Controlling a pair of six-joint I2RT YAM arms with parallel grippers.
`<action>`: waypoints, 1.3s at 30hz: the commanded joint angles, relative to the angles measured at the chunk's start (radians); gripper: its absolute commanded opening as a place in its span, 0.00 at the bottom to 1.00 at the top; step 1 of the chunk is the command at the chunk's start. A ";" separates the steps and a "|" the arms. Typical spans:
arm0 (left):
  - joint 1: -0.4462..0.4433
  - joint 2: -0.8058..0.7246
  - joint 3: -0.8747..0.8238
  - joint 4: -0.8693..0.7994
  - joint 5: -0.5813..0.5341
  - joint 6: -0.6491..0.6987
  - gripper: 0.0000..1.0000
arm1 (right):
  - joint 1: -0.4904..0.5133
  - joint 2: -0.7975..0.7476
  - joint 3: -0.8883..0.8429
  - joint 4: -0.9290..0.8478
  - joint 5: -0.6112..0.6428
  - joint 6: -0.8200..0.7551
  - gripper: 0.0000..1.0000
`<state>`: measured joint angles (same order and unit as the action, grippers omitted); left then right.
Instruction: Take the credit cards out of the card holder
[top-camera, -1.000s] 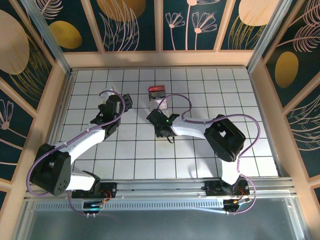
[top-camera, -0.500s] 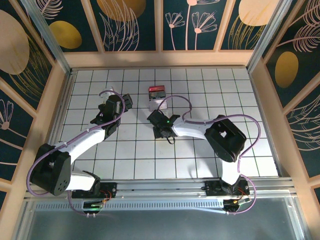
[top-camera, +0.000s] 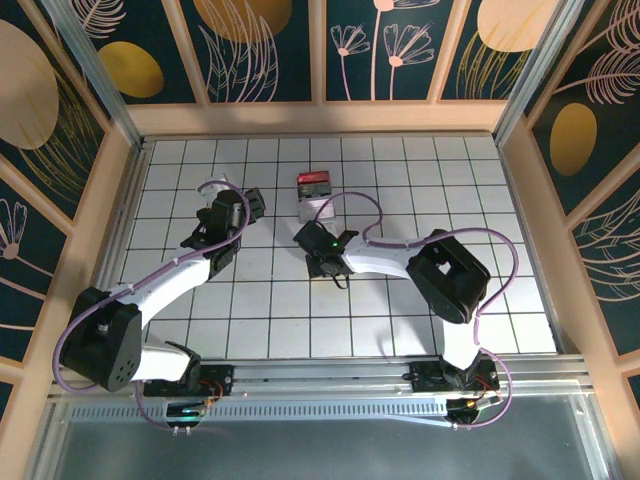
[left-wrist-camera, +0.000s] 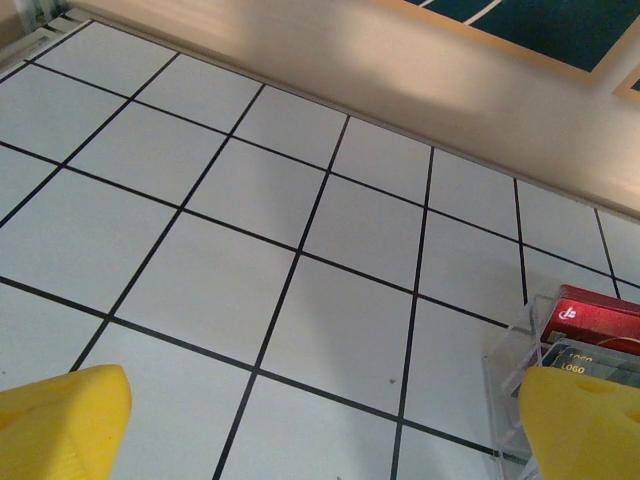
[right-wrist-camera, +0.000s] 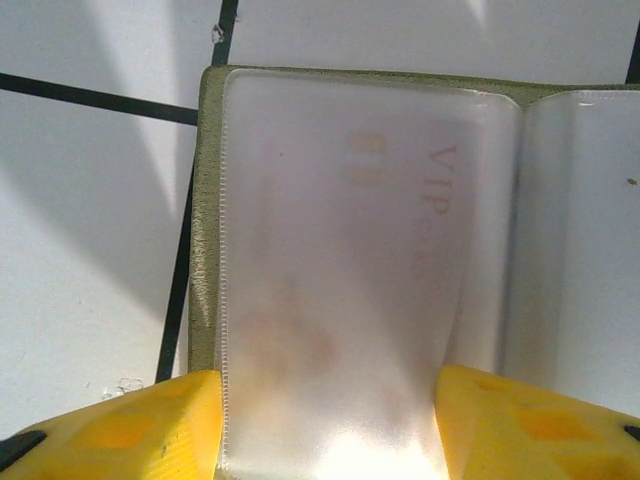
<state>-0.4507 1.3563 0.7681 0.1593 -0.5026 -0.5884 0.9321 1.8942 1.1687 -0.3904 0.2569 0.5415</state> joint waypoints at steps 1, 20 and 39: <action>0.001 -0.017 -0.012 -0.007 -0.001 0.005 0.99 | 0.004 0.046 -0.033 -0.045 0.022 0.028 0.54; -0.035 -0.023 -0.019 0.025 0.049 0.086 0.99 | -0.053 -0.059 -0.046 -0.048 0.104 0.064 0.18; -0.165 0.041 -0.031 0.121 0.086 0.179 0.99 | -0.119 -0.168 -0.105 -0.047 0.138 0.129 0.15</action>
<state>-0.5903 1.3663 0.7525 0.2276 -0.4412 -0.4427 0.8330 1.7710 1.0889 -0.4046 0.3397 0.6243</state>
